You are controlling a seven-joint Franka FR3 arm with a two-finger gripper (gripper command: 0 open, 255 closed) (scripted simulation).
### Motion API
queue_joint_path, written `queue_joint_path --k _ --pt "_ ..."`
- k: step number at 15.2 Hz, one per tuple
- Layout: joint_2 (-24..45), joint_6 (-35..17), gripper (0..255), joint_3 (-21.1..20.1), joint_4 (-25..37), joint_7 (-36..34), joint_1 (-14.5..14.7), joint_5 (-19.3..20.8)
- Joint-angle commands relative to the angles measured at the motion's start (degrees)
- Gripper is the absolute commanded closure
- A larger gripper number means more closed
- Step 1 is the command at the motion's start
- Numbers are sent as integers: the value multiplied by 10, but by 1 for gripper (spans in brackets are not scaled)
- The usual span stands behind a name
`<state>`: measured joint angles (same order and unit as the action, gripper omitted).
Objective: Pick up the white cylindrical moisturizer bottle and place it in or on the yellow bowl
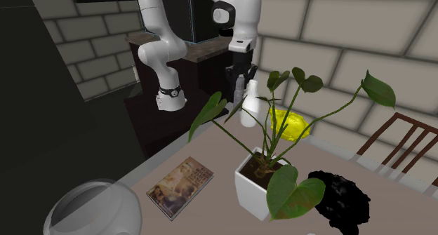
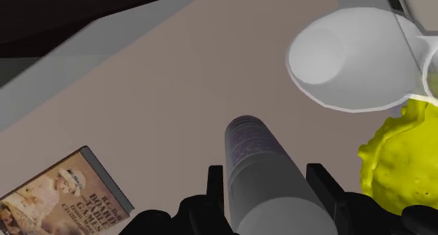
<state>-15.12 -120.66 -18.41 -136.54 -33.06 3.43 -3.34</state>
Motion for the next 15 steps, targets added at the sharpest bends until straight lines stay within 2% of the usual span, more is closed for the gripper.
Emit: queue_joint_path --k 1,9,15 --pt "13 11 255 -7 23 -12 2 3" --pt "161 55 255 -60 205 -120 26 56" --pt "288 113 255 -79 375 -193 68 112"
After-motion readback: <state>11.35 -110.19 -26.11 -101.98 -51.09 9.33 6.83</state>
